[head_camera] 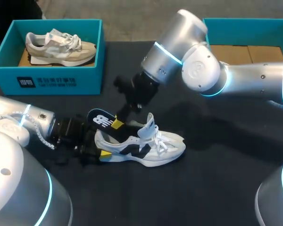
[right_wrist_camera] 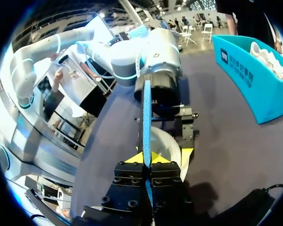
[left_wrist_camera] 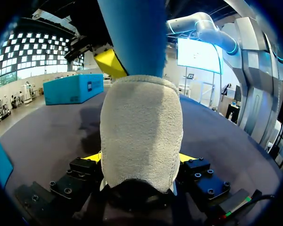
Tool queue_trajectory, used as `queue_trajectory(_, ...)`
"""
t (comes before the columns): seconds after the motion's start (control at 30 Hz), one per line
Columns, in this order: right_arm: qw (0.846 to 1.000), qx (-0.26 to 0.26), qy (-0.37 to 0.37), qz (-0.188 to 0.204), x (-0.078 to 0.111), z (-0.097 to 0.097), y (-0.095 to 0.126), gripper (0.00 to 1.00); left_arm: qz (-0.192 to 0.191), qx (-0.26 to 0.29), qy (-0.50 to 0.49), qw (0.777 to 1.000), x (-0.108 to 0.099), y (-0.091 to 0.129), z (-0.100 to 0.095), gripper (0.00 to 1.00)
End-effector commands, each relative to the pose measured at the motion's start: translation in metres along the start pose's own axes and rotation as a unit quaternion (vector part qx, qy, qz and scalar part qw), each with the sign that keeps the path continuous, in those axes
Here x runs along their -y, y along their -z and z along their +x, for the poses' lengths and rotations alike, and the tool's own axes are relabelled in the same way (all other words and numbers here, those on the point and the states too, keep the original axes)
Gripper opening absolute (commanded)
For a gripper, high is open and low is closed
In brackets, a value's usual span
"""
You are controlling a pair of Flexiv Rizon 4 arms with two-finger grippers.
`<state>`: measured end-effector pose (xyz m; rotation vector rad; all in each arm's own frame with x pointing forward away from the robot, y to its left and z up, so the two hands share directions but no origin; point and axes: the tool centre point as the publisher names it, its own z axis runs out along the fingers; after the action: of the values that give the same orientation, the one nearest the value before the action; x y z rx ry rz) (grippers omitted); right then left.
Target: Take the shoe out of the shoebox, open the shoe tongue, remove and reinsert the insole, then place the shoe into the shoebox
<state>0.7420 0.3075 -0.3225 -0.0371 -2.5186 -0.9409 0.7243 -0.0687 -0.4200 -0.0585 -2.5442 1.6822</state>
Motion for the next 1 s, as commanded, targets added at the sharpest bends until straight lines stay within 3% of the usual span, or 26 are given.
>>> queue_trajectory(0.03, 1.000, 0.002, 0.007, -0.012, -0.008, 0.003, 0.008, 0.00, 0.000, 0.001, 0.000, 1.000, -0.006, -0.003, 0.002, 0.00)
queue_trajectory(0.3, 0.999, 0.013, 0.022, -0.040, -0.031, 0.009, 0.031, 0.00, 0.000, 0.001, 0.000, 1.000, -0.006, -0.003, 0.002, 0.00)
queue_trajectory(0.4, 0.997, 0.014, 0.030, -0.071, -0.041, 0.011, 0.042, 0.00, 0.000, 0.001, 0.000, 1.000, -0.006, -0.003, 0.002, 0.00)
queue_trajectory(0.67, 0.994, 0.039, 0.055, -0.083, -0.073, 0.013, 0.072, 0.00, 0.000, 0.001, 0.000, 1.000, -0.006, -0.003, 0.002, 0.00)
queue_trajectory(1.0, 0.981, 0.066, 0.086, -0.159, -0.104, 0.013, 0.105, 0.00, 0.000, 0.001, 0.000, 1.000, -0.006, -0.003, 0.002, 0.00)
